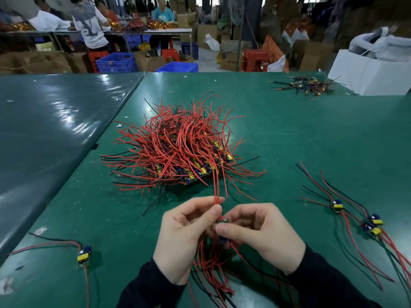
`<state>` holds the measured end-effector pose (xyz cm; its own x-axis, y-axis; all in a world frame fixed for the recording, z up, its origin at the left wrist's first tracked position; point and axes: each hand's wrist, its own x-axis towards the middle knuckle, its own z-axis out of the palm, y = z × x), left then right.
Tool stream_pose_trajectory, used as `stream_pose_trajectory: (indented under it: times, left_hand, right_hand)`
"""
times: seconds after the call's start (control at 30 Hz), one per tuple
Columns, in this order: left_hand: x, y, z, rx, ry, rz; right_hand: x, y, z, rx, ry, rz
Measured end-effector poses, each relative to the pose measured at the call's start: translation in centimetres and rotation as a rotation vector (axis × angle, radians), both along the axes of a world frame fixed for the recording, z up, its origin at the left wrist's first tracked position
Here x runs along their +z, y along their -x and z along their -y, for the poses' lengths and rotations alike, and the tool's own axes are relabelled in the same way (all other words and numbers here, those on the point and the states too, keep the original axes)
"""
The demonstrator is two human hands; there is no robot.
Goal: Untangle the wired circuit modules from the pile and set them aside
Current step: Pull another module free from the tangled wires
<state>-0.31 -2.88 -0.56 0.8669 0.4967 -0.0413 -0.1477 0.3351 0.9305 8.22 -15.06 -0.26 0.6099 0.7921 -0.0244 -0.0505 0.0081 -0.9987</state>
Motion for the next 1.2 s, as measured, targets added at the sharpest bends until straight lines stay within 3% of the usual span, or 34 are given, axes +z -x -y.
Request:
stream_pose_trajectory:
  times: [0.23,0.53,0.7,0.93,1.2]
  left_hand:
    - [0.6,0.6,-2.1,-0.209,0.045,-0.128]
    - [-0.5,0.4,-1.5,0.002,-0.064,-0.087]
    - [-0.5,0.3,-1.6,0.116,-0.255,-0.055]
    - [0.0,0.3,-1.6,0.114,0.045,-0.010]
    - [0.3,0.2,-2.0,0.196,0.040,-0.019]
  right_hand:
    - [-0.2,0.1,0.4,0.111,-0.008,-0.045]
    - [-1.1,0.3,0.3,0.060,0.051,0.122]
    - [-1.7,0.5,0.3,0.086,0.100,0.147]
    - [-1.4,0.2,0.3,0.066,0.081,0.155]
    - [-1.2,0.2,0.4,0.110,0.080,0.153]
